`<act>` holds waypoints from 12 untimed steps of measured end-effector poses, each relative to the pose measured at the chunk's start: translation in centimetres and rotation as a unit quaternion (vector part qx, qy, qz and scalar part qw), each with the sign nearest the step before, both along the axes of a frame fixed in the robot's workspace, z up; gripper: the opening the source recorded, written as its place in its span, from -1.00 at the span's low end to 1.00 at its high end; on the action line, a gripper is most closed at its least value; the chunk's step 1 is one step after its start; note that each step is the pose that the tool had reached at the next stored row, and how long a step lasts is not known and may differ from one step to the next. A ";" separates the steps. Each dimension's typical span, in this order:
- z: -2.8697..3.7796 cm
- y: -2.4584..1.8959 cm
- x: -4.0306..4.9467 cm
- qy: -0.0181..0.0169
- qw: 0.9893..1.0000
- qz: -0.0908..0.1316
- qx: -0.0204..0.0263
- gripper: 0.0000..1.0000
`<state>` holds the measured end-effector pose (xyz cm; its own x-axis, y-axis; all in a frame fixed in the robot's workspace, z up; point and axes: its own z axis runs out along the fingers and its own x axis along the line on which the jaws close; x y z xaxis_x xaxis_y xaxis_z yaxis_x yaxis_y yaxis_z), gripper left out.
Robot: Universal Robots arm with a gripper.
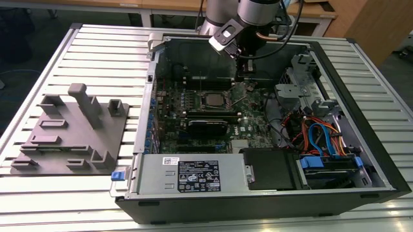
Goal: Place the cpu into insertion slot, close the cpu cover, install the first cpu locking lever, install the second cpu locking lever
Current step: 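Close the cpu cover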
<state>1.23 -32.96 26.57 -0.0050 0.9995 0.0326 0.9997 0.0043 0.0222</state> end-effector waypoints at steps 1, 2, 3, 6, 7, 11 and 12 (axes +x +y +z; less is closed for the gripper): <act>0.00 0.00 0.00 0.000 1.000 0.000 0.000 -0.80; 0.00 0.00 0.00 0.000 1.000 0.000 0.000 -0.80; 0.00 0.00 0.00 0.000 1.000 0.000 0.000 -0.80; 0.00 0.00 0.02 0.000 1.000 0.000 0.000 -0.80; 0.00 0.00 0.05 0.000 1.000 0.000 0.000 -0.80; -0.03 0.03 0.34 0.000 1.000 0.000 0.000 -0.80; -0.03 0.04 0.48 0.000 1.000 0.000 0.000 -0.80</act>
<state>1.72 -32.92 26.53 -0.0049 0.9995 0.0322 0.9997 0.0042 0.0221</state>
